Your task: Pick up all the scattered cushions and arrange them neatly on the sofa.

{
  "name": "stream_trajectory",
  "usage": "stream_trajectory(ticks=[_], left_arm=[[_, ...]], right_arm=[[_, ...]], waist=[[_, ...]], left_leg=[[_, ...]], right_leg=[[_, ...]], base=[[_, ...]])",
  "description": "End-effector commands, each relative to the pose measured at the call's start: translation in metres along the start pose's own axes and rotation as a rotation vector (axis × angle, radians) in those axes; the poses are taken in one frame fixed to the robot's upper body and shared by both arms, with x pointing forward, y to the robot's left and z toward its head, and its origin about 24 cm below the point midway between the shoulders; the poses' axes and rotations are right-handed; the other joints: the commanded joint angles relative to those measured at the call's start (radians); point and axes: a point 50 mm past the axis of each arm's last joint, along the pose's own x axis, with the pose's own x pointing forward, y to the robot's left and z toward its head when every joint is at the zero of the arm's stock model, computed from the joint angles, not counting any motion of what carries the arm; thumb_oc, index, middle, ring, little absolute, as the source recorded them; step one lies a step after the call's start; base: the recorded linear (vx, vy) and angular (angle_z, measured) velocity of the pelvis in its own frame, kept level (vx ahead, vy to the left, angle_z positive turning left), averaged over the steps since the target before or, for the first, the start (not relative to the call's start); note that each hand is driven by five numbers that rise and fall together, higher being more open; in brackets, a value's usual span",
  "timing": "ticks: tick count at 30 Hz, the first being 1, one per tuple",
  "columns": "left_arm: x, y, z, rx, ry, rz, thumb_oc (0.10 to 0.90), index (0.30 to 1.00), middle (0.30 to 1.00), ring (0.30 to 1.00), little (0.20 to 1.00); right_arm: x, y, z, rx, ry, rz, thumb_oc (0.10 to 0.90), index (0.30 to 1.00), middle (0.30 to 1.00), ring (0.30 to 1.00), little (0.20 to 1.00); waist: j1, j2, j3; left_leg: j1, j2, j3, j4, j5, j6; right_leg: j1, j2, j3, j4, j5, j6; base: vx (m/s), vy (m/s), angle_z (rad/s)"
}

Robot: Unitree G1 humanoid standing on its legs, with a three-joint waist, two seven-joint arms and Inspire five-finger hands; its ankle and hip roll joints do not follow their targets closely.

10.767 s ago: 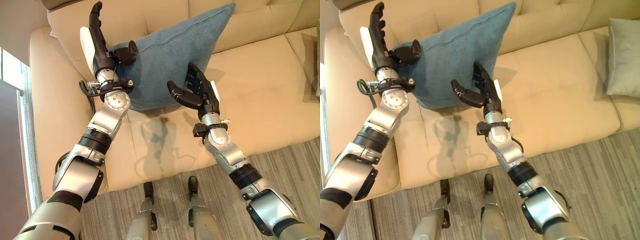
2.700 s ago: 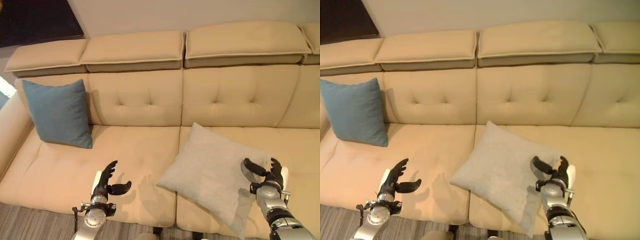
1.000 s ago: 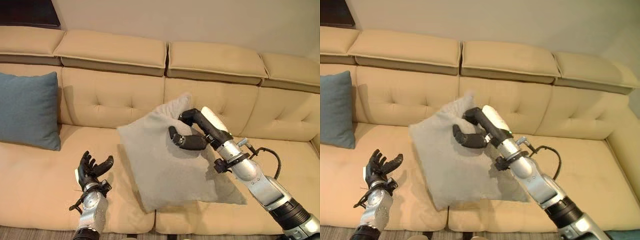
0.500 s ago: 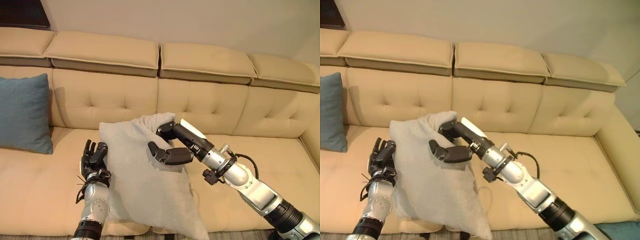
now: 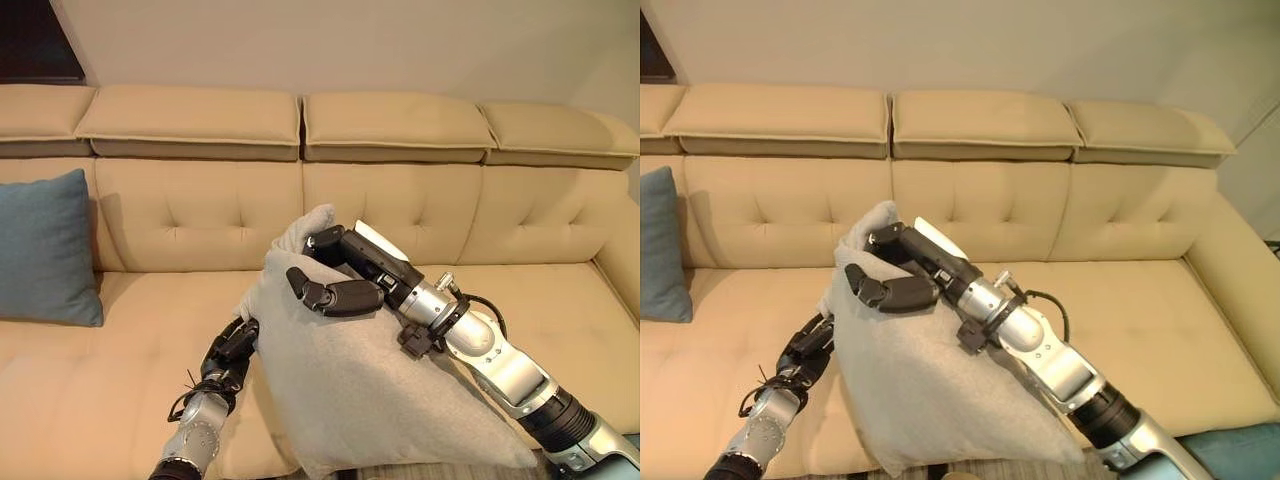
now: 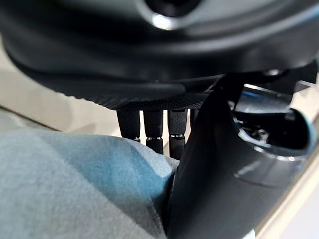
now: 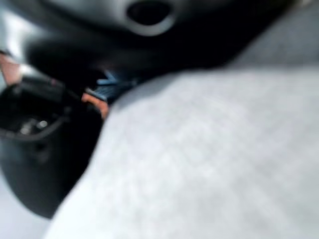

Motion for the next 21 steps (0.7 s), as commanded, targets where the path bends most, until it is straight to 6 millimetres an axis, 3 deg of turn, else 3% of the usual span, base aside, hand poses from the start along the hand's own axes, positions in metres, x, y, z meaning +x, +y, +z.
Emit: stream_trajectory(ticks=[1, 7, 9, 11, 12, 14, 15, 16, 17, 19, 21], left_arm=[[0.015, -0.087, 0.023, 0.078, -0.113, -0.427, 0.4, 0.3, 0.3, 0.3, 0.3], [0.014, -0.09, 0.034, 0.077, -0.168, -0.429, 0.4, 0.3, 0.3, 0.3, 0.3], [0.017, -0.09, 0.045, 0.165, -0.225, -0.395, 0.4, 0.3, 0.3, 0.3, 0.3], [0.017, -0.106, 0.076, 0.432, -0.364, -0.402, 0.4, 0.3, 0.3, 0.3, 0.3], [0.017, -0.106, 0.076, 0.433, -0.365, -0.402, 0.4, 0.3, 0.3, 0.3, 0.3], [0.016, -0.122, 0.099, 0.616, -0.464, -0.429, 0.4, 0.3, 0.3, 0.3, 0.3], [0.016, -0.122, 0.099, 0.616, -0.464, -0.429, 0.4, 0.3, 0.3, 0.3, 0.3], [0.017, -0.136, 0.114, 0.694, -0.531, -0.436, 0.4, 0.3, 0.3, 0.3, 0.3], [0.018, -0.143, 0.12, 0.721, -0.563, -0.429, 0.4, 0.3, 0.3, 0.3, 0.3], [0.019, -0.152, 0.126, 0.761, -0.597, -0.42, 0.4, 0.3, 0.3, 0.3, 0.3], [0.02, -0.184, 0.142, 0.827, -0.712, -0.408, 0.4, 0.3, 0.3, 0.3, 0.3]], right_arm=[[0.019, -0.007, 0.04, 0.01, -0.268, -0.092, 0.4, 0.3, 0.3, 0.3, 0.3], [0.017, -0.017, 0.033, -0.121, -0.215, -0.14, 0.4, 0.3, 0.3, 0.3, 0.3], [0.017, -0.022, 0.023, -0.216, -0.156, -0.153, 0.4, 0.3, 0.3, 0.3, 0.3], [0.007, -0.037, -0.001, -0.321, -0.016, -0.192, 0.4, 0.3, 0.3, 0.3, 0.3], [0.007, -0.037, -0.001, -0.321, -0.016, -0.193, 0.4, 0.3, 0.3, 0.3, 0.3], [-0.002, -0.046, -0.023, -0.366, 0.096, -0.224, 0.4, 0.3, 0.3, 0.3, 0.3], [-0.002, -0.046, -0.023, -0.366, 0.096, -0.224, 0.4, 0.3, 0.3, 0.3, 0.3], [-0.007, -0.054, -0.041, -0.414, 0.197, -0.248, 0.4, 0.3, 0.3, 0.3, 0.3], [-0.008, -0.059, -0.047, -0.449, 0.233, -0.258, 0.4, 0.3, 0.3, 0.3, 0.3], [-0.007, -0.063, -0.052, -0.466, 0.264, -0.272, 0.4, 0.3, 0.3, 0.3, 0.3], [0.003, -0.074, -0.063, -0.449, 0.319, -0.346, 0.4, 0.3, 0.3, 0.3, 0.3]], waist=[[0.018, -0.005, -0.106], [0.023, -0.003, -0.103], [0.029, -0.005, -0.098], [0.038, -0.014, -0.097], [0.038, -0.015, -0.096], [0.047, -0.027, -0.093], [0.046, -0.027, -0.093], [0.056, -0.04, -0.088], [0.059, -0.045, -0.085], [0.062, -0.049, -0.081], [0.065, -0.051, -0.061]], left_leg=[[0.016, 0.012, 0.007, 0.004, -0.104, -0.012], [0.013, 0.007, 0.001, 0.004, -0.104, -0.011], [0.01, 0.006, -0.003, 0.004, -0.101, -0.012], [0.003, 0.004, -0.013, 0.004, -0.098, -0.014], [0.003, 0.003, -0.013, 0.004, -0.098, -0.014], [-0.003, 0.002, -0.022, 0.004, -0.097, -0.016], [-0.003, 0.002, -0.022, 0.004, -0.097, -0.016], [-0.013, 0.001, -0.03, 0.004, -0.095, -0.018], [-0.017, 0.001, -0.035, 0.004, -0.094, -0.018], [-0.024, 0.001, -0.038, 0.004, -0.093, -0.019], [-0.058, -0.002, -0.04, 0.004, -0.083, -0.022]], right_leg=[[0.064, -0.063, 0.002, 0.037, -0.12, 0.089], [0.066, -0.065, -0.005, 0.038, -0.122, 0.091], [0.066, -0.066, -0.008, 0.041, -0.124, 0.09], [0.07, -0.065, -0.021, 0.034, -0.123, 0.09], [0.071, -0.065, -0.021, 0.034, -0.124, 0.09], [0.071, -0.065, -0.032, 0.028, -0.122, 0.091], [0.071, -0.065, -0.032, 0.028, -0.123, 0.091], [0.067, -0.065, -0.043, 0.028, -0.123, 0.094], [0.066, -0.066, -0.047, 0.028, -0.124, 0.094], [0.063, -0.066, -0.05, 0.028, -0.124, 0.095], [0.037, -0.067, -0.054, 0.024, -0.118, 0.096]], base=[[0.0, 0.0, 0.0], [0.0, 0.0, 0.0], [0.0, 0.014, 0.02], [0.01, 0.024, 0.04], [0.01, 0.008, 0.07], [0.01, -0.003, 0.14], [0.0, -0.018, 0.1], [0.01, -0.021, 0.08], [0.01, -0.031, 0.2], [0.01, -0.017, 0.28], [0.0, -0.003, 0.24]])
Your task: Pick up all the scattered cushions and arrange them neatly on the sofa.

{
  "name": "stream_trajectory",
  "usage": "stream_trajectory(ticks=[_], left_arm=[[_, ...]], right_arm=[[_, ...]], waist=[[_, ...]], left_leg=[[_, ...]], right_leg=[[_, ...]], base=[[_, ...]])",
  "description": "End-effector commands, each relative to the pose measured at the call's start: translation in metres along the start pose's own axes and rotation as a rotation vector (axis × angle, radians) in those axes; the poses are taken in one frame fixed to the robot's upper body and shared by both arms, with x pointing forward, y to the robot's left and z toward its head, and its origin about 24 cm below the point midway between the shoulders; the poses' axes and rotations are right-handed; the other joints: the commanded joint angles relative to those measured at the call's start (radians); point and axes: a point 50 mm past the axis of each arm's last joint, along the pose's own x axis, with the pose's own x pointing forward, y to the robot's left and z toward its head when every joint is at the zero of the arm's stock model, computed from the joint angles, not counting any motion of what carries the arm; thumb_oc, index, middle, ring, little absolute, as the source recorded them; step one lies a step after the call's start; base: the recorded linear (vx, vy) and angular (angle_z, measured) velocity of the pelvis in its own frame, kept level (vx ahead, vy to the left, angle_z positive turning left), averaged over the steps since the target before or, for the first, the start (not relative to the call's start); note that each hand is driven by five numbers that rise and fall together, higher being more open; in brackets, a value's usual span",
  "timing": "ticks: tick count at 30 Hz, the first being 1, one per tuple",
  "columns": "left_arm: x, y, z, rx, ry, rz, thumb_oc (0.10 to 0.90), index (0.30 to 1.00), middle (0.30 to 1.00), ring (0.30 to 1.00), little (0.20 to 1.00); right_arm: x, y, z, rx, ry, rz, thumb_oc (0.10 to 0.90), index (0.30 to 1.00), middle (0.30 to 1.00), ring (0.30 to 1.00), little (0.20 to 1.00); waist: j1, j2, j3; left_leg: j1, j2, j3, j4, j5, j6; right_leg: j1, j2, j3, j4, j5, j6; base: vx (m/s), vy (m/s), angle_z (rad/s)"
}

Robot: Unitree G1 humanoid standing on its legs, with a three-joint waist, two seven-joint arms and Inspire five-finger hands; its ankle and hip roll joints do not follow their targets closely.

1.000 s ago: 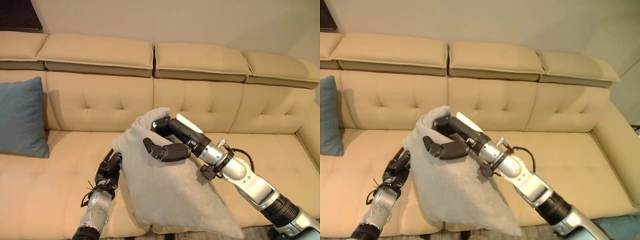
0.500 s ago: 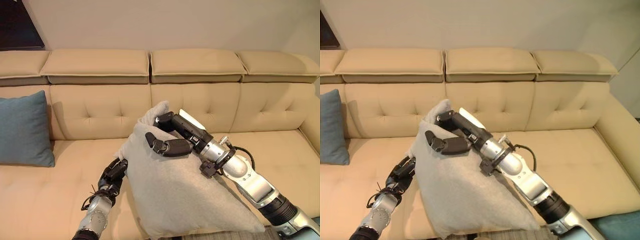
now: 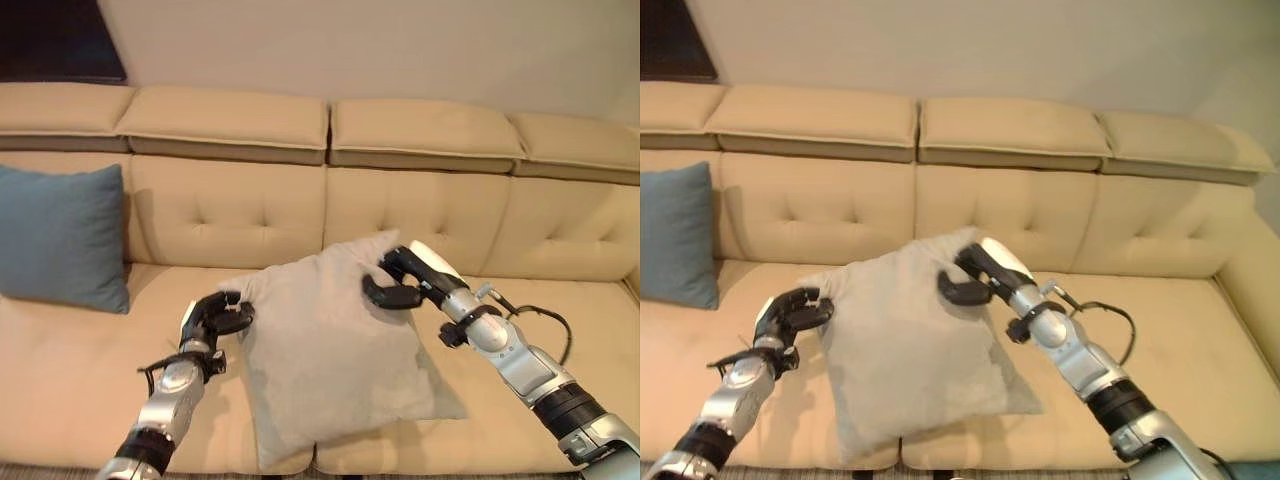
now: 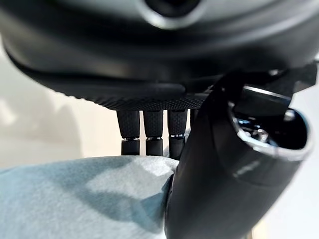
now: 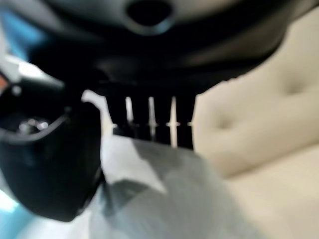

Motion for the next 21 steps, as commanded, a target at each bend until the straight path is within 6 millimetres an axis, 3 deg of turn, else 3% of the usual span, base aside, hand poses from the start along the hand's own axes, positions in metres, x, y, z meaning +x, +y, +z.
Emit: stream_trajectory(ticks=[1, 9, 16, 20, 21], left_arm=[[0.029, -0.06, 0.152, 0.106, -0.578, -0.156, 0.4, 0.3, 0.3, 0.3, 0.3], [0.034, -0.076, 0.189, 0.183, -0.681, -0.139, 0.4, 0.3, 0.3, 0.3, 0.3], [0.02, -0.085, 0.187, 0.219, -0.753, -0.184, 0.4, 0.3, 0.3, 0.3, 0.3], [0.02, -0.093, 0.198, 0.256, -0.8, -0.145, 0.4, 0.3, 0.3, 0.3, 0.3], [0.022, -0.095, 0.209, 0.269, -0.824, -0.122, 0.4, 0.3, 0.3, 0.3, 0.3]], right_arm=[[0.036, -0.043, 0.075, 0.057, -0.288, -0.243, 0.4, 0.3, 0.3, 0.3, 0.3], [0.056, -0.063, 0.108, 0.063, -0.358, -0.315, 0.4, 0.3, 0.3, 0.3, 0.3], [0.055, -0.051, 0.099, 0.138, -0.326, -0.347, 0.4, 0.3, 0.3, 0.3, 0.3], [0.062, -0.063, 0.105, 0.134, -0.322, -0.408, 0.4, 0.3, 0.3, 0.3, 0.3], [0.065, -0.075, 0.112, 0.113, -0.333, -0.446, 0.4, 0.3, 0.3, 0.3, 0.3]], waist=[[0.007, -0.05, -0.045], [-0.008, -0.023, -0.019], [-0.017, 0.012, -0.009], [-0.015, 0.029, 0.018], [-0.014, 0.033, 0.027]], left_leg=[[-0.009, 0.001, 0.031, 0.004, -0.097, -0.016], [-0.086, -0.004, 0.04, 0.004, -0.078, -0.021], [-0.096, -0.016, 0.043, 0.004, -0.083, -0.017], [-0.12, -0.025, 0.043, 0.004, -0.076, -0.02], [-0.136, -0.027, 0.04, 0.004, -0.069, -0.022]], right_leg=[[0.054, -0.067, 0.008, 0.022, -0.115, 0.096], [-0.022, -0.067, 0.021, 0.013, -0.096, 0.096], [-0.033, -0.075, 0.028, 0.018, -0.104, 0.095], [-0.054, -0.08, 0.024, 0.02, -0.103, 0.095], [-0.069, -0.08, 0.023, 0.022, -0.099, 0.095]], base=[[-0.02, 0.008, 0.14], [-0.03, 0.005, -0.06], [0.02, 0.006, 0.0], [-0.01, 0.012, 0.01], [0.0, 0.0, 0.0]])
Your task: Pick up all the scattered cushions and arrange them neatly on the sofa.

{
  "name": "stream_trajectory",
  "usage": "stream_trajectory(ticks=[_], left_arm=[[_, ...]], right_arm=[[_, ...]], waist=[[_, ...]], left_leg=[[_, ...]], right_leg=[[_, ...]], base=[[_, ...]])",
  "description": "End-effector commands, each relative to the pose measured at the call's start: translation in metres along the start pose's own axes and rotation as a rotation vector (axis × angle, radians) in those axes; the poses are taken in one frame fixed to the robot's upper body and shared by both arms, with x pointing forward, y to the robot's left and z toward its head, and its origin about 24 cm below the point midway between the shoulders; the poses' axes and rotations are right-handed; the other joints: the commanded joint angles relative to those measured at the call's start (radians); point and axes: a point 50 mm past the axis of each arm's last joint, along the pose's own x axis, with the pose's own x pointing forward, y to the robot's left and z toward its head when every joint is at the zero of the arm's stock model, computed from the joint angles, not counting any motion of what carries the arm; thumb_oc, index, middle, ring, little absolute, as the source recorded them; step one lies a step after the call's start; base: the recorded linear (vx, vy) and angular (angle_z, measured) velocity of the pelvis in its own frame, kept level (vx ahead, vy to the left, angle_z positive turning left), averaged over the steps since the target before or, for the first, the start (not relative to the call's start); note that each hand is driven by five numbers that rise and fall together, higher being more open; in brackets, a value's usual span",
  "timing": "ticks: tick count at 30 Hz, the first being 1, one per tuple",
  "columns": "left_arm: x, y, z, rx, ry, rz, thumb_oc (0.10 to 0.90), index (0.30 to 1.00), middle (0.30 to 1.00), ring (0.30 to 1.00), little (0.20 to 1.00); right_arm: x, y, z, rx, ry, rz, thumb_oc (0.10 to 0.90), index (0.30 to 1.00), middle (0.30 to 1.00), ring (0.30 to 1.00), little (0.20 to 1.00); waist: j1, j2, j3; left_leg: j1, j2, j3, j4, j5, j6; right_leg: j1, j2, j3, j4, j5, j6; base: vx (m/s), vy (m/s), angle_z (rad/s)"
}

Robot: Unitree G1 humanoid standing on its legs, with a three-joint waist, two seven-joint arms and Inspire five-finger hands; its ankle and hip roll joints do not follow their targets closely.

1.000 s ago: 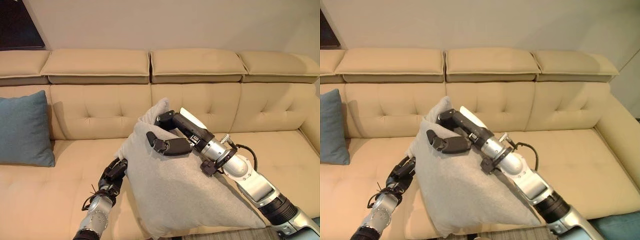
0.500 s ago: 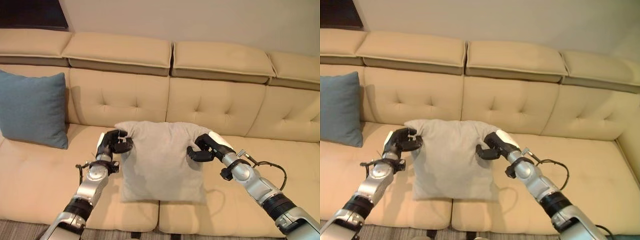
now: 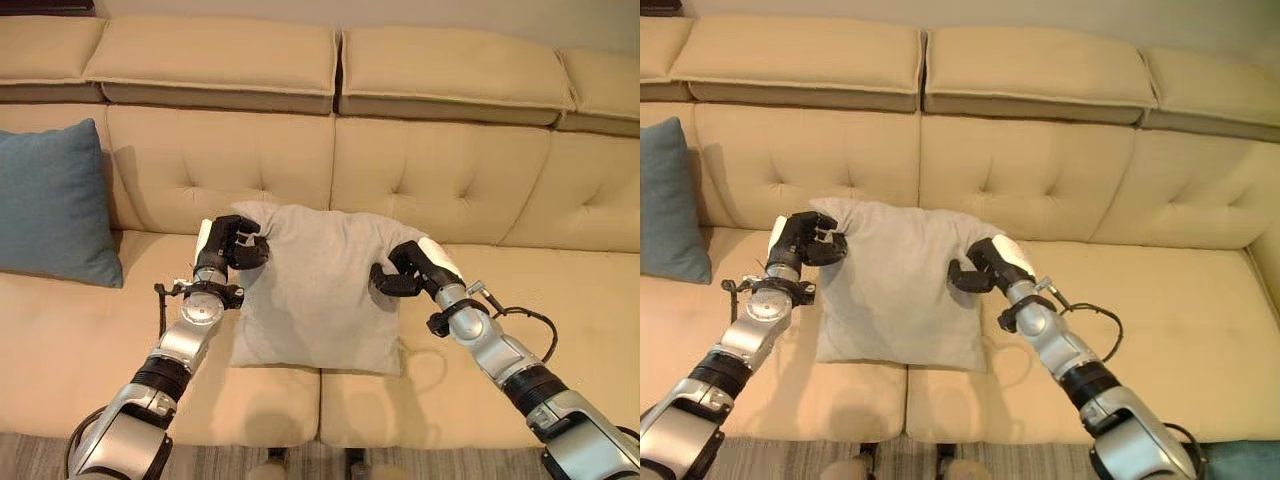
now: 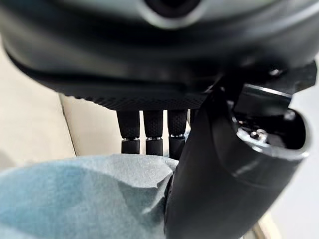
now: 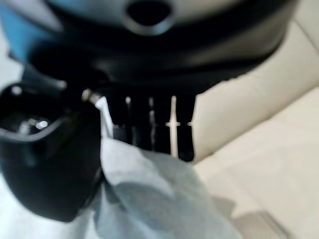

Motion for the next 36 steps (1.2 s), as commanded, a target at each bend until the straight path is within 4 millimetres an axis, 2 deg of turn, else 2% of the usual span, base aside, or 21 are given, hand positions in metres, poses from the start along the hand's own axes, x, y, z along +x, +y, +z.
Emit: stream_trajectory(ticks=[1, 2, 6, 9, 13, 14, 15, 16, 17, 20, 21, 23, 24, 25, 26, 27, 28, 30, 31, 33, 36], left_arm=[[0.02, -0.036, 0.133, -0.028, -0.551, -0.104, 0.4, 0.3, 0.3, 0.3, 0.3], [0.029, -0.032, 0.165, 0.037, -0.633, -0.054, 0.4, 0.3, 0.3, 0.3, 0.3], [0.04, -0.023, 0.224, 0.0, -0.741, 0.054, 0.4, 0.3, 0.3, 0.3, 0.3], [0.04, -0.012, 0.257, -0.022, -0.811, 0.114, 0.4, 0.3, 0.3, 0.3, 0.3], [0.038, 0.005, 0.285, -0.118, -0.86, 0.189, 0.4, 0.3, 0.3, 0.3, 0.3], [0.037, 0.013, 0.293, -0.078, -0.888, 0.227, 0.4, 0.3, 0.3, 0.3, 0.3], [0.038, 0.019, 0.296, -0.051, -0.89, 0.263, 0.532, 0.498, 0.498, 0.498, 0.498], [0.04, 0.021, 0.296, -0.043, -0.881, 0.282, 0.668, 0.702, 0.702, 0.702, 0.702], [0.043, 0.022, 0.293, -0.043, -0.858, 0.292, 0.8, 0.9, 0.9, 0.9, 0.9], [0.061, 0.02, 0.267, -0.001, -0.679, 0.337, 0.8, 0.9, 0.9, 0.9, 0.9], [0.069, 0.016, 0.25, 0.055, -0.591, 0.322, 0.8, 0.9, 0.9, 0.9, 0.9], [0.075, 0.013, 0.231, 0.164, -0.517, 0.294, 0.8, 0.9, 0.9, 0.9, 0.9], [0.075, 0.013, 0.231, 0.164, -0.517, 0.294, 0.8, 0.9, 0.9, 0.9, 0.9], [0.077, 0.016, 0.221, 0.356, -0.501, 0.301, 0.8, 0.9, 0.9, 0.9, 0.9], [0.077, 0.016, 0.221, 0.357, -0.501, 0.302, 0.8, 0.9, 0.9, 0.9, 0.9], [0.079, 0.02, 0.212, 0.43, -0.479, 0.32, 0.8, 0.9, 0.9, 0.9, 0.9], [0.083, 0.028, 0.192, 0.467, -0.374, 0.348, 0.8, 0.9, 0.9, 0.9, 0.9], [0.083, 0.032, 0.187, 0.481, -0.356, 0.363, 0.8, 0.9, 0.9, 0.9, 0.9], [0.084, 0.044, 0.178, 0.502, -0.312, 0.406, 0.8, 0.9, 0.9, 0.9, 0.9], [0.084, 0.054, 0.167, 0.496, -0.267, 0.442, 0.8, 0.9, 0.9, 0.9, 0.9], [0.083, 0.067, 0.152, 0.385, -0.185, 0.487, 0.8, 0.9, 0.9, 0.9, 0.9]], right_arm=[[0.035, -0.06, 0.109, 0.099, -0.392, -0.259, 0.4, 0.3, 0.3, 0.3, 0.3], [0.043, -0.083, 0.129, 0.078, -0.429, -0.338, 0.4, 0.3, 0.3, 0.3, 0.3], [0.05, -0.132, 0.173, 0.021, -0.497, -0.502, 0.4, 0.3, 0.3, 0.3, 0.3], [0.046, -0.158, 0.203, 0.011, -0.56, -0.606, 0.4, 0.3, 0.3, 0.3, 0.3], [0.037, -0.18, 0.234, 0.051, -0.645, -0.716, 0.4, 0.3, 0.3, 0.3, 0.3], [0.035, -0.184, 0.24, 0.054, -0.664, -0.738, 0.4, 0.3, 0.3, 0.3, 0.3], [0.034, -0.184, 0.242, 0.058, -0.67, -0.752, 0.4, 0.3, 0.3, 0.3, 0.3], [0.034, -0.183, 0.244, 0.064, -0.677, -0.762, 0.4, 0.3, 0.3, 0.3, 0.3], [0.036, -0.181, 0.243, 0.088, -0.668, -0.767, 0.8, 0.9, 0.9, 0.9, 0.9], [0.048, -0.17, 0.232, 0.115, -0.583, -0.739, 0.8, 0.9, 0.9, 0.9, 0.9], [0.052, -0.166, 0.228, 0.11, -0.549, -0.72, 0.8, 0.9, 0.9, 0.9, 0.9], [0.055, -0.161, 0.224, 0.104, -0.525, -0.688, 0.8, 0.9, 0.9, 0.9, 0.9], [0.055, -0.161, 0.224, 0.104, -0.524, -0.688, 0.8, 0.9, 0.9, 0.9, 0.9], [0.059, -0.156, 0.215, 0.103, -0.496, -0.659, 0.8, 0.9, 0.9, 0.9, 0.9], [0.059, -0.155, 0.215, 0.104, -0.496, -0.659, 0.8, 0.9, 0.9, 0.9, 0.9], [0.059, -0.153, 0.214, 0.098, -0.499, -0.646, 0.8, 0.9, 0.9, 0.9, 0.9], [0.061, -0.149, 0.209, 0.091, -0.481, -0.628, 0.8, 0.9, 0.9, 0.9, 0.9], [0.062, -0.148, 0.207, 0.109, -0.475, -0.622, 0.8, 0.9, 0.9, 0.9, 0.9], [0.063, -0.146, 0.199, 0.141, -0.452, -0.613, 0.8, 0.9, 0.9, 0.9, 0.9], [0.064, -0.141, 0.192, 0.153, -0.437, -0.597, 0.8, 0.9, 0.9, 0.9, 0.9], [0.064, -0.138, 0.182, 0.157, -0.41, -0.597, 0.8, 0.9, 0.9, 0.9, 0.9]], waist=[[-0.002, -0.003, -0.027], [-0.003, 0.005, -0.009], [-0.005, 0.016, 0.01], [-0.009, 0.022, 0.014], [-0.015, 0.023, 0.013], [-0.017, 0.024, 0.014], [-0.019, 0.026, 0.016], [-0.02, 0.028, 0.016], [-0.021, 0.029, 0.016], [-0.023, 0.034, 0.021], [-0.024, 0.037, 0.029], [-0.023, 0.042, 0.036], [-0.023, 0.042, 0.036], [-0.02, 0.044, 0.043], [-0.02, 0.043, 0.043], [-0.019, 0.042, 0.044], [-0.019, 0.04, 0.047], [-0.018, 0.039, 0.05], [-0.018, 0.036, 0.053], [-0.017, 0.033, 0.056], [-0.017, 0.032, 0.055]], left_leg=[[-0.021, -0.018, 0.026, 0.003, -0.073, -0.022], [-0.054, -0.02, 0.026, 0.003, -0.062, -0.028], [-0.111, -0.022, 0.031, 0.003, -0.045, -0.038], [-0.138, -0.021, 0.039, 0.003, -0.04, -0.041], [-0.167, -0.021, 0.052, 0.003, -0.037, -0.046], [-0.174, -0.023, 0.054, 0.003, -0.037, -0.047], [-0.181, -0.022, 0.057, 0.003, -0.035, -0.048], [-0.185, -0.021, 0.059, 0.003, -0.034, -0.049], [-0.191, -0.021, 0.06, 0.003, -0.034, -0.049], [-0.2, -0.021, 0.065, 0.003, -0.032, -0.049], [-0.198, -0.021, 0.068, 0.003, -0.034, -0.049], [-0.202, -0.02, 0.067, 0.003, -0.028, -0.048], [-0.202, -0.02, 0.067, 0.003, -0.028, -0.048], [-0.199, -0.02, 0.065, 0.003, -0.03, -0.048], [-0.199, -0.02, 0.064, 0.003, -0.03, -0.048], [-0.199, -0.02, 0.065, 0.003, -0.032, -0.048], [-0.2, -0.018, 0.064, 0.003, -0.031, -0.048], [-0.2, -0.019, 0.063, 0.003, -0.032, -0.048], [-0.199, -0.019, 0.062, 0.003, -0.033, -0.048], [-0.193, -0.017, 0.063, 0.003, -0.034, -0.048], [-0.18, -0.014, 0.062, 0.003, -0.037, -0.047]], right_leg=[[0.052, -0.07, 0.02, 0.022, -0.106, 0.099], [0.016, -0.07, 0.022, 0.029, -0.098, 0.1], [-0.044, -0.069, 0.031, 0.03, -0.079, 0.104], [-0.077, -0.068, 0.044, 0.03, -0.072, 0.107], [-0.111, -0.073, 0.063, 0.03, -0.064, 0.112], [-0.121, -0.072, 0.068, 0.029, -0.061, 0.114], [-0.13, -0.074, 0.07, 0.03, -0.057, 0.115], [-0.137, -0.074, 0.072, 0.029, -0.054, 0.116], [-0.145, -0.072, 0.076, 0.027, -0.05, 0.116], [-0.154, -0.073, 0.077, 0.022, -0.043, 0.116], [-0.153, -0.072, 0.078, 0.023, -0.046, 0.115], [-0.158, -0.072, 0.077, 0.025, -0.044, 0.114], [-0.158, -0.072, 0.077, 0.025, -0.044, 0.114], [-0.154, -0.072, 0.075, 0.026, -0.047, 0.113], [-0.155, -0.072, 0.075, 0.026, -0.047, 0.113], [-0.155, -0.073, 0.073, 0.025, -0.047, 0.114], [-0.155, -0.072, 0.073, 0.024, -0.047, 0.114], [-0.156, -0.071, 0.074, 0.023, -0.047, 0.114], [-0.154, -0.069, 0.074, 0.023, -0.048, 0.112], [-0.15, -0.068, 0.074, 0.023, -0.05, 0.111], [-0.138, -0.065, 0.073, 0.022, -0.056, 0.109]], base=[[-0.08, 0.006, 0.05], [-0.08, 0.008, 0.07], [-0.05, 0.014, 0.04], [0.01, 0.012, -0.05], [0.03, 0.025, -0.14], [0.01, 0.035, -0.18], [0.01, 0.036, -0.12], [0.01, 0.029, -0.12], [0.01, 0.021, -0.1], [0.01, 0.003, 0.0], [0.01, -0.003, 0.03], [0.01, 0.006, -0.14], [0.01, -0.006, -0.1], [0.01, -0.011, -0.13], [0.02, -0.012, -0.31], [0.01, -0.01, -0.28], [0.0, 0.0, 0.0], [0.0, -0.021, 0.29], [0.01, -0.027, 0.13], [0.0, -0.018, -0.01], [0.01, -0.018, -0.32]])
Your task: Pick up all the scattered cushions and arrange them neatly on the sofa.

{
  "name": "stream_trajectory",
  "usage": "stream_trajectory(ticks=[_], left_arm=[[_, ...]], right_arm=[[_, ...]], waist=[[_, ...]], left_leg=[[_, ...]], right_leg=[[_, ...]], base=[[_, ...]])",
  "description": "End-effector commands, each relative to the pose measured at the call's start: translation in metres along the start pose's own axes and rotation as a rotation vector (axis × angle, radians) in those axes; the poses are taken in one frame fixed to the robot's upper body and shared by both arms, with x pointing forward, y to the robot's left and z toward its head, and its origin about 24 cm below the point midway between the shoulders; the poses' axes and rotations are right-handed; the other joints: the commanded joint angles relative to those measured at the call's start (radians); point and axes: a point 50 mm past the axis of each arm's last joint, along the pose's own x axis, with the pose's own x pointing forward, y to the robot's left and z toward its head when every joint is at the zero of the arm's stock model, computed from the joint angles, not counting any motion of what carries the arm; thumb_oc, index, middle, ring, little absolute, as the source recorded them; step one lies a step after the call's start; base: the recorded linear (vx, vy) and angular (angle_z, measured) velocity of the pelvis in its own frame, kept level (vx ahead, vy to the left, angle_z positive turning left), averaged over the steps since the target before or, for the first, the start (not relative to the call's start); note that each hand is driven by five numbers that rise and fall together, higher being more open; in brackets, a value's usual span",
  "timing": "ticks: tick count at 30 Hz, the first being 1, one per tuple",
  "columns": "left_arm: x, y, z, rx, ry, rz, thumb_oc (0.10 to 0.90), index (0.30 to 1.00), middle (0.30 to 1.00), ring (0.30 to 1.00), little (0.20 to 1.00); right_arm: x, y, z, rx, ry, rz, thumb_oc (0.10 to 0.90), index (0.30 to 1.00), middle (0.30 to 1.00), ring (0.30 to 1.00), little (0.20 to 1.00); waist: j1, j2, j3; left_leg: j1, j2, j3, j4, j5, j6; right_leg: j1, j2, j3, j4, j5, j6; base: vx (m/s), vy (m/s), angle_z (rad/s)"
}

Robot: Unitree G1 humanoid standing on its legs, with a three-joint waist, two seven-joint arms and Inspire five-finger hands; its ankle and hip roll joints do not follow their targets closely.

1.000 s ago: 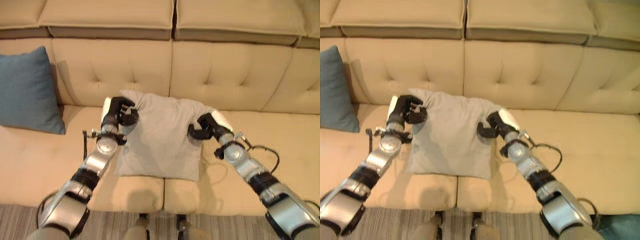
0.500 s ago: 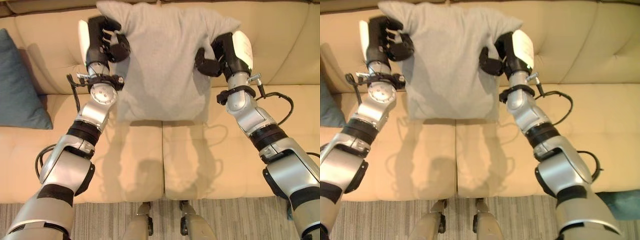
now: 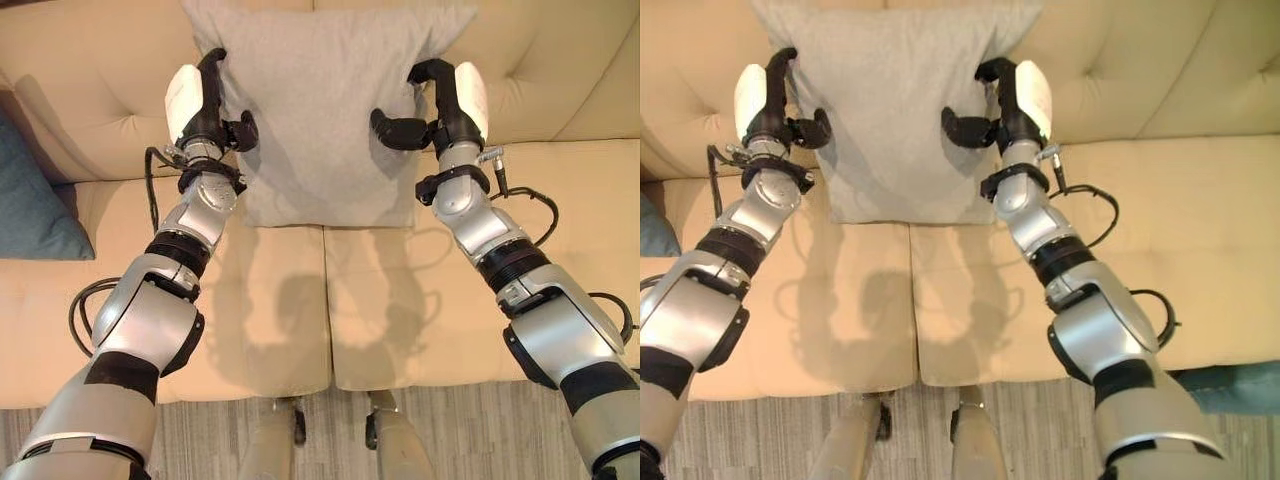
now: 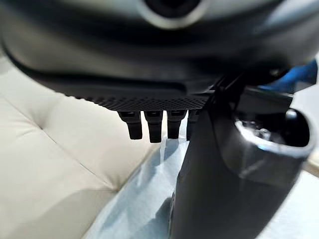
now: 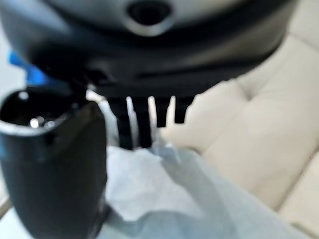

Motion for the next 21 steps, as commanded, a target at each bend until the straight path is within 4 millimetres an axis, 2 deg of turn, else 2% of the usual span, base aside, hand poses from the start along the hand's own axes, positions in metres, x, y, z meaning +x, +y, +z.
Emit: stream_trajectory(ticks=[1, 4, 6, 8, 9, 12, 15, 18, 21], left_arm=[[0.01, 0.028, -0.014, 0.038, 0.074, 0.116, 0.8, 0.9, 0.9, 0.9, 0.9], [0.008, 0.039, -0.036, -0.059, 0.186, 0.177, 0.8, 0.9, 0.9, 0.9, 0.9], [0.005, 0.038, -0.041, -0.099, 0.216, 0.183, 0.8, 0.9, 0.9, 0.9, 0.9], [-0.005, 0.036, -0.065, -0.187, 0.315, 0.189, 0.8, 0.9, 0.9, 0.9, 0.9], [-0.011, 0.033, -0.076, -0.182, 0.351, 0.182, 0.8, 0.9, 0.9, 0.9, 0.9], [-0.039, 0.026, -0.123, -0.164, 0.518, 0.144, 0.8, 0.9, 0.9, 0.9, 0.9], [-0.083, 0.024, -0.179, -0.149, 0.727, 0.122, 0.8, 0.9, 0.9, 0.9, 0.9], [-0.125, 0.026, -0.218, -0.129, 0.858, 0.121, 0.8, 0.9, 0.9, 0.9, 0.9], [-0.179, 0.023, -0.25, -0.13, 0.958, 0.099, 0.8, 0.9, 0.9, 0.9, 0.9]], right_arm=[[0.009, -0.002, 0.037, 0.108, -0.137, -0.054, 0.8, 0.9, 0.9, 0.9, 0.9], [0.003, -0.002, 0.027, 0.125, -0.105, -0.072, 0.8, 0.9, 0.9, 0.9, 0.9], [-0.001, 0.001, 0.022, 0.123, -0.096, -0.067, 0.8, 0.9, 0.9, 0.9, 0.9], [-0.013, 0.002, 0.001, 0.101, -0.05, -0.062, 0.8, 0.9, 0.9, 0.9, 0.9], [-0.019, 0.003, -0.009, 0.096, -0.023, -0.06, 0.8, 0.9, 0.9, 0.9, 0.9], [-0.045, 0.009, -0.047, 0.102, 0.093, -0.06, 0.8, 0.9, 0.9, 0.9, 0.9], [-0.08, 0.014, -0.091, 0.122, 0.266, -0.074, 0.8, 0.9, 0.9, 0.9, 0.9], [-0.111, 0.012, -0.121, 0.121, 0.381, -0.108, 0.8, 0.9, 0.9, 0.9, 0.9], [-0.141, -0.004, -0.149, 0.163, 0.503, -0.238, 0.8, 0.9, 0.9, 0.9, 0.9]], waist=[[0.008, -0.024, -0.097], [0.009, -0.024, -0.105], [0.009, -0.025, -0.108], [0.009, -0.025, -0.123], [0.009, -0.025, -0.131], [0.003, -0.026, -0.163], [0.002, -0.027, -0.202], [0.002, -0.025, -0.238], [0.003, -0.018, -0.27]], left_leg=[[0.016, -0.054, 0.027, 0.01, -0.188, -0.061], [0.04, -0.052, 0.028, 0.01, -0.196, -0.058], [0.052, -0.052, 0.028, 0.01, -0.2, -0.056], [0.088, -0.052, 0.027, 0.01, -0.211, -0.052], [0.101, -0.051, 0.027, 0.01, -0.216, -0.049], [0.146, -0.053, 0.025, 0.01, -0.233, -0.042], [0.194, -0.051, 0.022, 0.01, -0.25, -0.035], [0.234, -0.048, 0.022, 0.01, -0.265, -0.031], [0.275, -0.042, 0.019, 0.01, -0.277, -0.028]], right_leg=[[0.192, -0.035, 0.007, -0.145, -0.172, 0.079], [0.214, -0.033, 0.006, -0.145, -0.183, 0.077], [0.227, -0.033, 0.004, -0.146, -0.187, 0.076], [0.265, -0.032, -0.004, -0.147, -0.201, 0.072], [0.282, -0.032, -0.006, -0.15, -0.205, 0.071], [0.331, -0.033, -0.013, -0.153, -0.217, 0.07], [0.379, -0.035, -0.021, -0.151, -0.233, 0.07], [0.412, -0.035, -0.024, -0.143, -0.249, 0.07], [0.445, -0.034, -0.026, -0.129, -0.267, 0.067]], base=[[0.01, -0.009, -0.05], [0.03, -0.012, 0.15], [0.04, -0.028, -0.18], [0.08, -0.039, -0.08], [0.09, -0.02, 0.18], [0.09, -0.023, 0.19], [0.08, -0.021, 0.14], [0.06, -0.029, 0.16], [0.04, -0.027, -0.01]])
